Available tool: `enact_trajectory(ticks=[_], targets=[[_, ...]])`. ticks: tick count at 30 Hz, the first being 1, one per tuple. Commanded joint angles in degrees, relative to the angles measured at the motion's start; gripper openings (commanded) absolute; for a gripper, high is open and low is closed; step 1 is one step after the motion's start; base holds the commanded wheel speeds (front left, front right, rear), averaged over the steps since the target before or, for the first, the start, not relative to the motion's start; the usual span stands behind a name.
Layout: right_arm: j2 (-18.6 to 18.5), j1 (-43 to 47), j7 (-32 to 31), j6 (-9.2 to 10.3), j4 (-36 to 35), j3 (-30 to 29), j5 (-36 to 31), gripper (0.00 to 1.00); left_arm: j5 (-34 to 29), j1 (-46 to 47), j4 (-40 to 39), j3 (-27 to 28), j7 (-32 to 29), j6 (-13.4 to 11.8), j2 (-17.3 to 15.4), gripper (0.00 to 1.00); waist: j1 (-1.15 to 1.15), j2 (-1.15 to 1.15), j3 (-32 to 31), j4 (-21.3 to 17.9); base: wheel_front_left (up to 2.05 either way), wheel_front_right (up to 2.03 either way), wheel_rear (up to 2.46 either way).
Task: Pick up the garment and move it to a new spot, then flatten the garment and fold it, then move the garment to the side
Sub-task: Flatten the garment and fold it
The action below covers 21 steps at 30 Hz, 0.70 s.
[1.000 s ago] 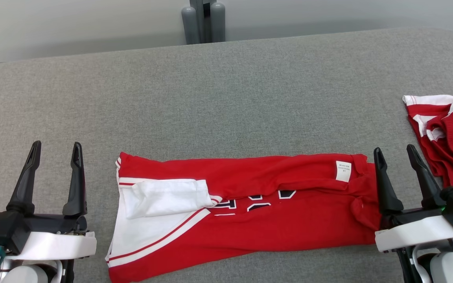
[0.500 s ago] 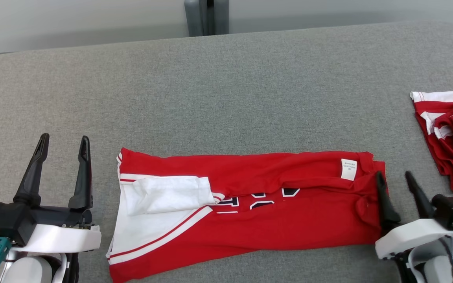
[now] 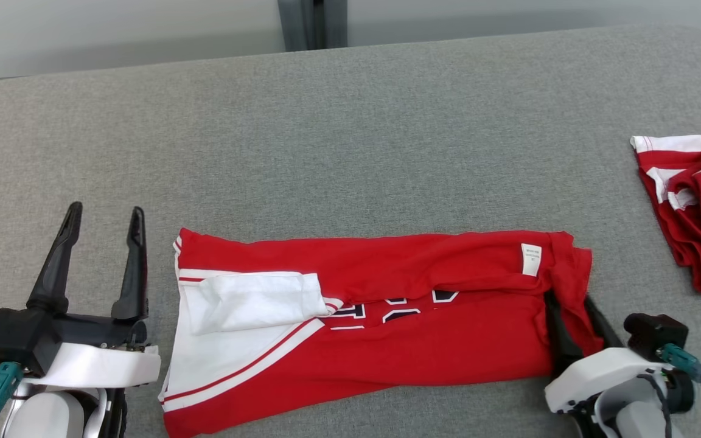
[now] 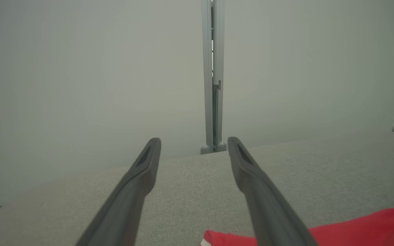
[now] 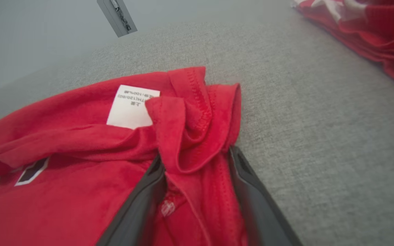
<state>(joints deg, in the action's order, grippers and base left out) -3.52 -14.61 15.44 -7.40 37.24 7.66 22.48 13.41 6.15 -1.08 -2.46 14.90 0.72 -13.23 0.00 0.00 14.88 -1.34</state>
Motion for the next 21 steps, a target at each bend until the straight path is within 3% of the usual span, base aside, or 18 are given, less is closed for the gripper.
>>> enact_trajectory(ticks=[1,2,7,16,21], targets=[[1.1,1.0,-0.9,-0.19,1.6,2.8,1.4,0.29,-0.4,0.7,0.1,0.4,0.2,0.3,0.2,1.0,0.0,0.0,0.1,-0.1,0.0,0.0,0.0],[1.1,0.8,-0.8,-0.18,1.8,3.4,2.1,0.0,-0.5,0.8,0.1,0.5,0.2,0.3,0.3,1.0,0.0,0.0,0.1,-0.1,0.0,0.0,0.0],[0.7,-0.2,-0.6,-0.14,-0.2,2.5,3.2,0.0,-0.8,1.0,0.2,1.0,0.2,0.7,0.6,1.0,0.0,0.0,0.2,-0.4,0.0,0.0,0.0],[-0.4,0.8,-0.2,-0.1,-8.7,-10.7,-2.2,0.0,-1.3,0.9,0.3,1.8,0.2,1.1,1.2,1.0,0.0,0.0,0.2,-1.1,0.0,0.0,0.0],[-1.7,1.3,-0.2,-0.1,-12.0,-15.1,-4.1,0.0,-1.6,1.0,0.6,2.2,0.2,1.3,1.5,1.0,0.0,0.0,0.1,-1.3,0.0,0.0,0.0]])
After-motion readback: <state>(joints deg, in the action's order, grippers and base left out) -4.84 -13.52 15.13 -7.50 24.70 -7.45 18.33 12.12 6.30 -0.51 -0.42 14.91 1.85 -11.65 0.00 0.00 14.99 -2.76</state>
